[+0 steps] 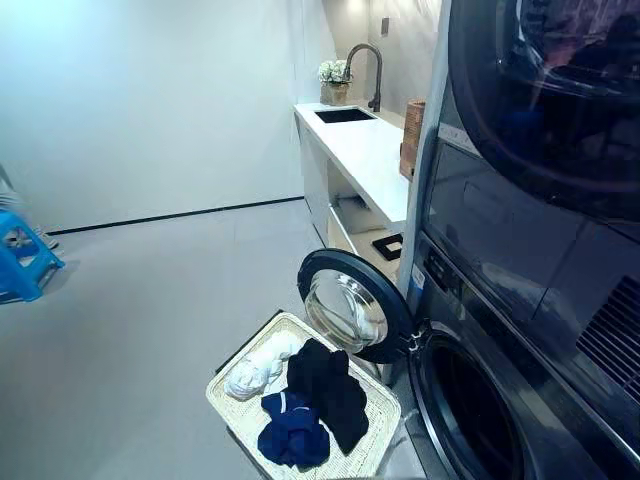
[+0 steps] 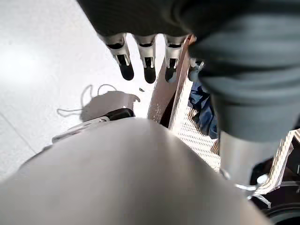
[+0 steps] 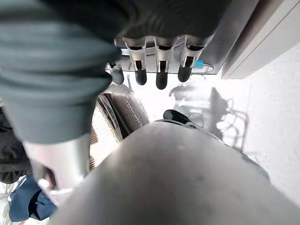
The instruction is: Put the clothes into the washing machine.
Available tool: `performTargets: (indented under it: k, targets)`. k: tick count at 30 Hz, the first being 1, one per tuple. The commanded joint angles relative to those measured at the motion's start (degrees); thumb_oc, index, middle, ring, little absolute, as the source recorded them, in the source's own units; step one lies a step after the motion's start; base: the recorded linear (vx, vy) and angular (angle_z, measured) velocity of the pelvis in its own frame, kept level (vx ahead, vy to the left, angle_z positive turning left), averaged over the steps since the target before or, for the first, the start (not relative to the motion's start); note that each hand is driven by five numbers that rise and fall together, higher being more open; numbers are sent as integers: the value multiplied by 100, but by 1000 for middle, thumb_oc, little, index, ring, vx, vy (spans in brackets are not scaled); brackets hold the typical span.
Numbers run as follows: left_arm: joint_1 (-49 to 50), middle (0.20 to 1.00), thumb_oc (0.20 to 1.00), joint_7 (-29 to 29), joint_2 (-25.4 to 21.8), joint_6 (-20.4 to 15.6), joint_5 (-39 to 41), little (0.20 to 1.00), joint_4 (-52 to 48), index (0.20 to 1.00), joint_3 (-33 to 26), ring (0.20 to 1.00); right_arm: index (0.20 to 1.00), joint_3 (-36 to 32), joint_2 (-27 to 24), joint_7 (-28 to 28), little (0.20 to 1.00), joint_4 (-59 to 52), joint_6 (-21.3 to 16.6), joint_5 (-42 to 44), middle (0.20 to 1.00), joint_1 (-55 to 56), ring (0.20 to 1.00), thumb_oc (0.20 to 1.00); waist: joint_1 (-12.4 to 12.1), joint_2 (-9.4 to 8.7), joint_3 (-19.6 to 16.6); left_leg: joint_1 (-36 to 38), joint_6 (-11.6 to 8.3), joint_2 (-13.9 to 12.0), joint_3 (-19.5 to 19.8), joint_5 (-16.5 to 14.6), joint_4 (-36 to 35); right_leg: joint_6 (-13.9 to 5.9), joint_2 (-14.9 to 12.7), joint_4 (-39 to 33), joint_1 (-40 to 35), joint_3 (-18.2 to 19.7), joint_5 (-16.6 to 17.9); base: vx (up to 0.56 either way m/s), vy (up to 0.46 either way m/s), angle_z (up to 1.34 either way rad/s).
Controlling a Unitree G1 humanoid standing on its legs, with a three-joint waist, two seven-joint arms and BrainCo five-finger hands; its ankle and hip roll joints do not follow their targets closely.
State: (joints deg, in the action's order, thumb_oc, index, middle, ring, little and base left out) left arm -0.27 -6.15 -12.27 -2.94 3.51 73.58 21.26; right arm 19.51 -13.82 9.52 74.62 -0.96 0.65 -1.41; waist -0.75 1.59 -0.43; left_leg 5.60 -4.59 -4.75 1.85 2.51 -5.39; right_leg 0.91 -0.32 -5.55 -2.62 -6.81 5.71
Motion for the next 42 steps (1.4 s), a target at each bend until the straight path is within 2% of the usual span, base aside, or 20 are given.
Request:
performTargets:
  k: [1,15,17,18,21,25,26,27,28,30,32,33,35,38,42]
  targets:
    - [-396,1000,1000,-28,417,-57,-1,1000,293,1000,30,1000,1000,204,350,9,1000,345,-125,-147,1000,-420,1000,1000,57,-238,218,128,589,658,-195,-366,39,-380,-193,55,-401,149,-343,14,91,13]
    - [-391,1000,1000,81,432,-21,157,1000,305,1000,-6,1000,1000,218,361,3,1000,316,-79,-115,1000,-422,1000,1000,48,-254,259,114,593,657,-203,-352,39,-379,-187,65,-386,156,-335,0,0,0]
    - [-391,1000,1000,149,439,-46,266,1000,322,1000,-31,1000,1000,222,362,2,1000,310,-77,-115,1000,-420,1000,1000,51,-255,268,109,593,654,-209,-348,39,-379,-186,68,-375,162,-329,24,4,0]
    - [-386,1000,1000,344,432,-85,661,1000,322,1000,-158,1000,1000,223,364,11,1000,306,-70,-114,1000,-417,1000,1000,52,-258,293,104,594,652,-213,-348,39,-379,-185,69,-364,170,-323,45,8,0]
    - [-387,1000,1000,420,418,-126,792,1000,330,1000,-299,1000,1000,207,356,35,1000,322,-88,-137,1000,-411,1000,1000,45,-265,301,97,590,654,-215,-344,39,-379,-187,56,-367,167,-316,60,7,0]
    - [-396,1000,1000,667,342,-475,1034,1000,302,1000,-583,1000,1000,182,302,60,1000,306,-86,-106,1000,-394,1000,1000,40,-273,389,36,570,644,-247,-305,39,-384,-199,58,-301,171,-281,79,19,0]
    - [-411,1000,1000,715,328,-587,1207,1000,275,1000,-632,1000,1000,183,280,64,1000,292,-87,-92,1000,-401,1000,1000,46,-265,414,10,566,641,-256,-293,39,-383,-200,65,-268,178,-274,36,56,-2]
    - [-487,1000,1000,852,292,-860,1675,1000,130,1000,-770,1000,1000,207,211,85,1000,208,-66,-62,1000,-444,1000,1000,59,-246,497,-67,566,639,-266,-263,39,-372,-196,90,-169,217,-266,8,55,-3]
    - [-518,1000,1000,911,276,-911,1753,1000,76,1000,-804,1000,1000,221,188,91,1000,172,-58,-50,1000,-460,1000,1000,57,-241,523,-98,567,641,-266,-251,39,-367,-196,94,-136,226,-262,-12,60,-6]
    - [-643,1000,1000,1186,226,-1232,1798,1000,-113,1000,-881,1000,1000,291,133,88,1000,61,-22,30,1000,-526,1000,1000,51,-229,624,-226,569,642,-272,-212,57,-356,-196,115,9,269,-229,-52,42,-5]
    - [-824,1000,1000,1706,173,-1487,1497,1000,-347,1000,-888,1000,1000,366,82,83,1000,14,-42,143,1000,-632,1000,1000,40,-222,772,-386,575,634,-286,-176,91,-342,-198,130,169,306,-186,-115,49,-6]
    - [-1035,1000,1000,2236,96,-1620,1120,1000,-576,1000,-781,1000,1000,431,51,44,1000,-6,-110,199,1000,-738,1000,1000,54,-206,947,-511,582,631,-280,-137,84,-333,-185,138,314,357,-145,-128,62,-8]
    - [-1295,1000,1000,2879,5,-1675,597,1000,-806,1000,-628,1000,1000,522,7,-4,1000,-43,-174,282,1000,-886,1000,1000,87,-175,1154,-667,590,635,-279,-82,68,-325,-158,162,505,439,-102,-163,82,-14]
    - [-1888,1000,1000,3905,-236,-1456,-109,1000,-1204,1000,-295,1000,1000,712,-103,-64,1000,-183,-269,475,1000,-1226,1000,1000,179,-136,1580,-982,611,660,-289,32,60,-311,-88,225,901,636,7,-149,87,-17]
    - [-2403,1000,1000,4717,-593,-1047,-590,1000,-1501,1000,-88,1000,1000,859,-189,-115,1000,-319,-426,635,1000,-1416,1000,1000,269,-134,1924,-1208,638,689,-267,105,81,-297,-37,306,1169,824,66,-57,93,-17]
